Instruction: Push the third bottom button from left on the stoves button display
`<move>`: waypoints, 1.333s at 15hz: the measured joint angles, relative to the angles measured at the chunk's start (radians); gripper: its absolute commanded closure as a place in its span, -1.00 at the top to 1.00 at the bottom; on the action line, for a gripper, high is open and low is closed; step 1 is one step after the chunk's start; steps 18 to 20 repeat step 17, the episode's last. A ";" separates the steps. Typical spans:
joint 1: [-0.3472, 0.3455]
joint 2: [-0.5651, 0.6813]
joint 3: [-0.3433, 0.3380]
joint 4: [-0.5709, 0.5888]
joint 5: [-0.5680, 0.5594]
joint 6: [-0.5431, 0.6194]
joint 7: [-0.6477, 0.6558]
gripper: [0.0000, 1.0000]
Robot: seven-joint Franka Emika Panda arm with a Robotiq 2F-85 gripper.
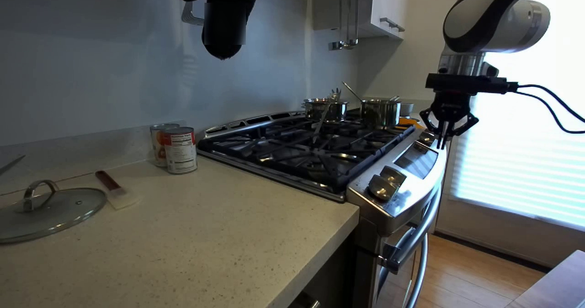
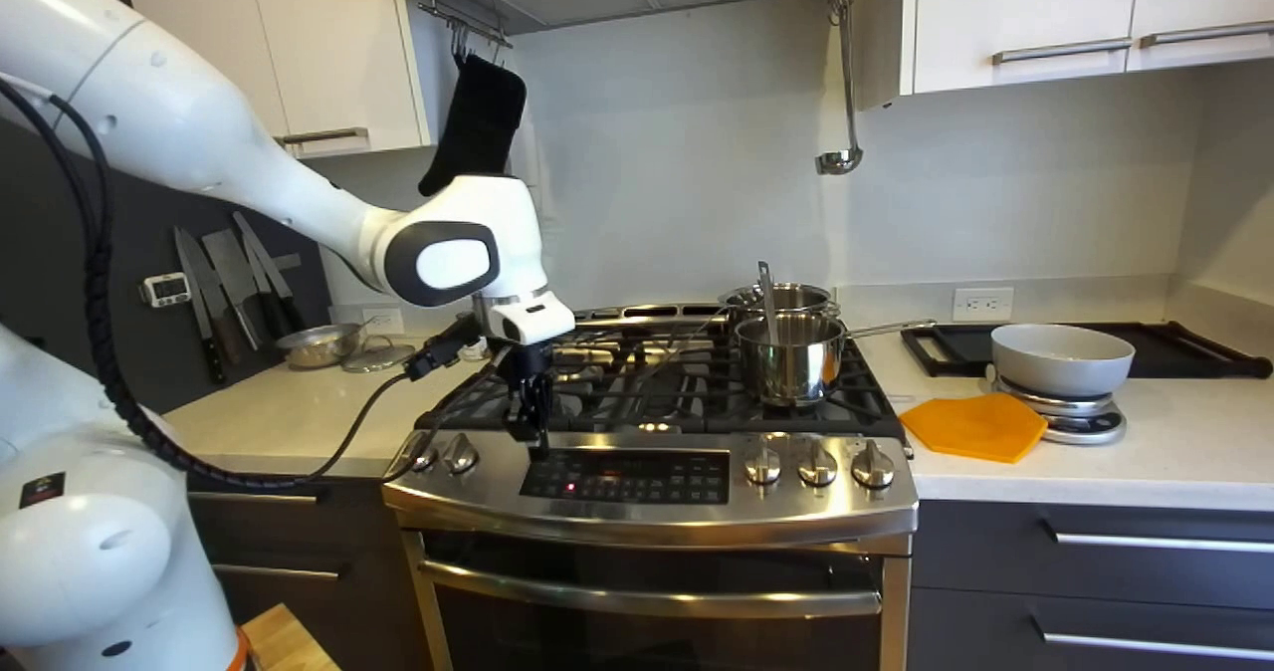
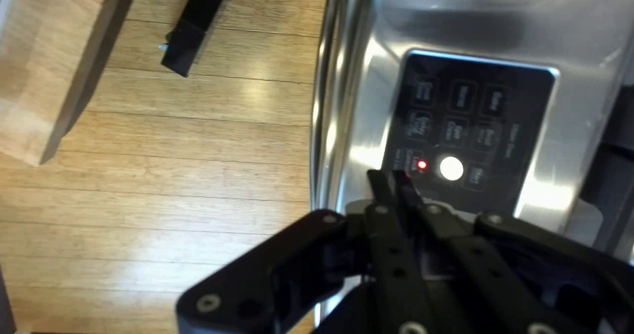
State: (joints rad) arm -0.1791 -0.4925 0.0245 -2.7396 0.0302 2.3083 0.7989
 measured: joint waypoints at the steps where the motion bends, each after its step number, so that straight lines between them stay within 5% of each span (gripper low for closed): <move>1: -0.005 -0.030 0.005 0.000 -0.039 -0.060 -0.014 -0.05; 4: -0.025 -0.109 0.030 -0.001 -0.161 -0.176 -0.061 0.43; 8: -0.084 -0.190 0.094 -0.001 -0.346 -0.185 -0.036 0.98; 15: -0.120 -0.292 0.152 -0.001 -0.601 -0.053 -0.018 1.00; 20: -0.120 -0.302 0.152 -0.002 -0.620 -0.023 -0.038 1.00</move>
